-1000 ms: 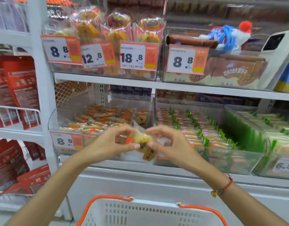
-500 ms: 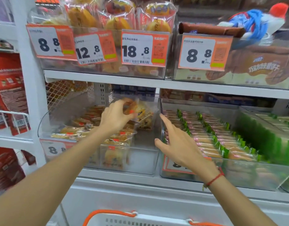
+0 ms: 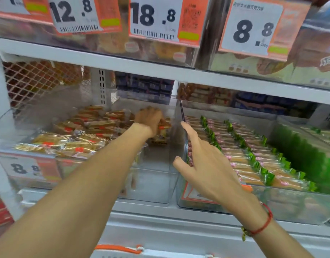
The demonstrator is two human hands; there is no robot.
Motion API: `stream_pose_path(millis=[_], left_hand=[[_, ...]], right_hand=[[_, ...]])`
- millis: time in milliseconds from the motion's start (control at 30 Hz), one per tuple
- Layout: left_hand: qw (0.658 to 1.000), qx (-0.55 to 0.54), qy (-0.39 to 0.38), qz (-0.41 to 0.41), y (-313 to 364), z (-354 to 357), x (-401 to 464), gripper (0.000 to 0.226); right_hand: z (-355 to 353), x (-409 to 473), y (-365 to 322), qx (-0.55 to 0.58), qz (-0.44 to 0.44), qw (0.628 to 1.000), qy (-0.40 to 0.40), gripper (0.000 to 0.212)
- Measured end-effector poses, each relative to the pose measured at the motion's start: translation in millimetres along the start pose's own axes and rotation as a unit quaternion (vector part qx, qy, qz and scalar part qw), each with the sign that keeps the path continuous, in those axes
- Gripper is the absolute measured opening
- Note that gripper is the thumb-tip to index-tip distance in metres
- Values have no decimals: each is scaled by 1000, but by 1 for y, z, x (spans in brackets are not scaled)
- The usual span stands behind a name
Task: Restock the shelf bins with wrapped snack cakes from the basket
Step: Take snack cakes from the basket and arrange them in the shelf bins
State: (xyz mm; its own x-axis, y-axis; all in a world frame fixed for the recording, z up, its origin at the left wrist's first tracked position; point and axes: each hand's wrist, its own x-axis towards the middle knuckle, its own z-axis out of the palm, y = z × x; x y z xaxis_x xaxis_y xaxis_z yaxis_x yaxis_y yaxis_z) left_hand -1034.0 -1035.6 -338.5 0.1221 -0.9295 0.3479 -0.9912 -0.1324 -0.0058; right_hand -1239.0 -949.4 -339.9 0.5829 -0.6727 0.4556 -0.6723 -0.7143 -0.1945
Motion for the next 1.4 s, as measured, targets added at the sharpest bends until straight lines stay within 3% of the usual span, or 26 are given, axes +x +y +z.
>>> stream_pose_path(millis=[167,367,533,633,867,1000,1100,1233,1400], left_hand=[[997,44,39,40,4,-4,2,29],[997,68,4,47,10,2,0,18],[995,-33,-96,25,8,-17,-10,45],[992,-111,-47,-36,8,-38,-37,43],[945,-250,183,-104,17,-76,-140,30],[930,-301,184,-105,27,-91,-195,23],[946,-275,119,-121,32,-77,-229,21],[959,-235,47,-150,36,-25,-281,26],[947,-238,-96,-191,42,50,-328,24]], right_hand=[[0,-1,0,-6,0,1000,8,76],[-1,-3,-3,10,6,1000,17,75],[-3,-3,-5,5,15,1000,10,73],[-4,-5,-5,0,23,1000,11,73],[-9,-15,-11,-5,10,999,50,67],[-16,-44,-14,9,-40,990,135,46],[-9,-79,-16,42,-60,977,202,24],[45,-147,-5,80,11,989,124,18],[119,-216,22,82,112,980,-141,24]])
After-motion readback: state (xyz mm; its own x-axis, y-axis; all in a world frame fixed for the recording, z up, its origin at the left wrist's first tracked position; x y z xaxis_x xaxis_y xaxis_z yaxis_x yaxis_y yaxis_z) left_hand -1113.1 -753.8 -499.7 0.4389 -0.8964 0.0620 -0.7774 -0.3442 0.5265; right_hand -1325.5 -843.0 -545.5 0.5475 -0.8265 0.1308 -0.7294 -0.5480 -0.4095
